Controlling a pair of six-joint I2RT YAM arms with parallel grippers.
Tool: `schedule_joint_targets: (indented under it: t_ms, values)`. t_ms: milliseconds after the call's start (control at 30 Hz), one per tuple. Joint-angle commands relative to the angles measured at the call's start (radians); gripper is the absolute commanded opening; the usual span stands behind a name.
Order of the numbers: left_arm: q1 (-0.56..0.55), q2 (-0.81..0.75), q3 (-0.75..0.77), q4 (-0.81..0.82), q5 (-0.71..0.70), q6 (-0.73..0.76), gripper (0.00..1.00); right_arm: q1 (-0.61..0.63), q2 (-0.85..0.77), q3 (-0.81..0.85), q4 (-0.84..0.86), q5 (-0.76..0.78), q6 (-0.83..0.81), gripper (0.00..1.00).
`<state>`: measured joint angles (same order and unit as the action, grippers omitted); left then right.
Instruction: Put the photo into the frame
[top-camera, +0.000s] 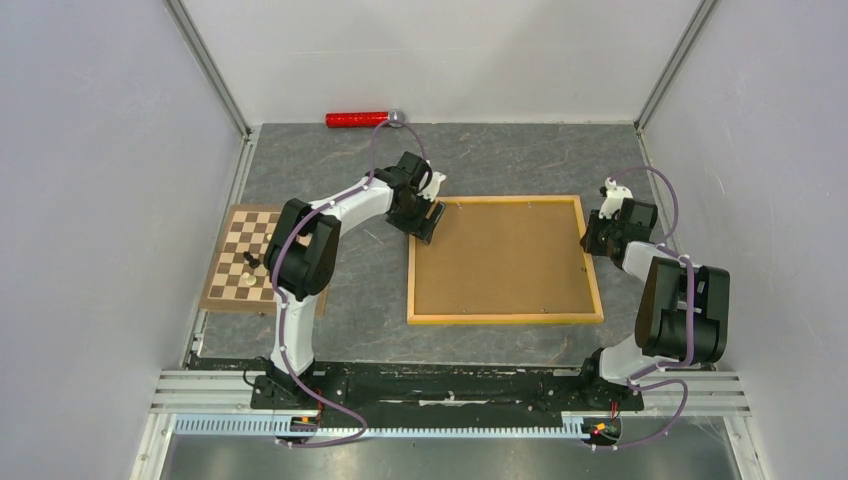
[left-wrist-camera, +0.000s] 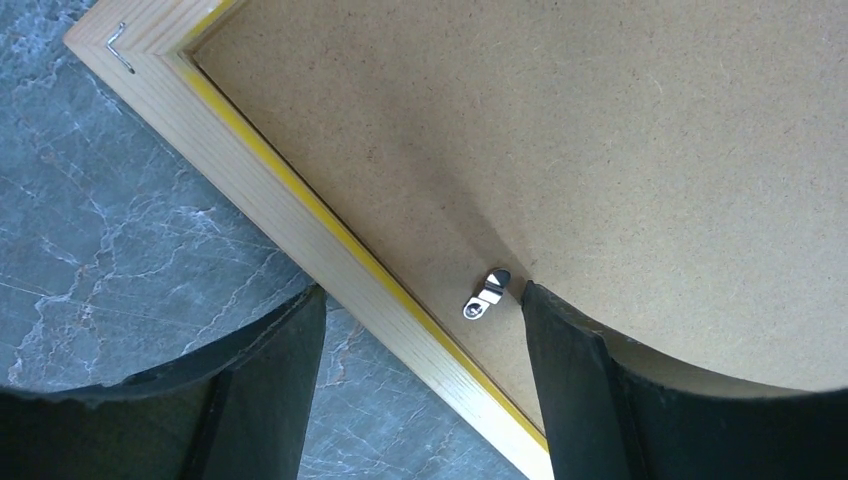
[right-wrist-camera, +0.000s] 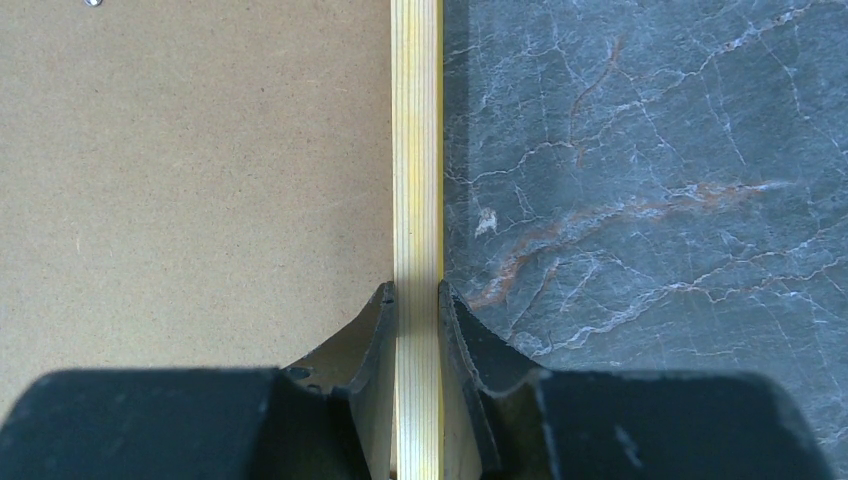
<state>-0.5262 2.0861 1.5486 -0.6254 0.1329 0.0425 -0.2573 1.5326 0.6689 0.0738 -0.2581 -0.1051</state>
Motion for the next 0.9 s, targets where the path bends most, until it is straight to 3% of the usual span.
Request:
schedule_joint_targets:
  t_ms: [0, 867]
  values:
    - [-0.009, 0.000, 0.001, 0.044, -0.025, -0.032, 0.76, -0.003, 0.005, 0.017, 0.060, -0.021, -0.008, 0.00]
    - [-0.011, 0.002, -0.024, 0.111, -0.062, -0.109, 0.58, -0.003, 0.008, 0.015, 0.050, -0.032, -0.010, 0.00]
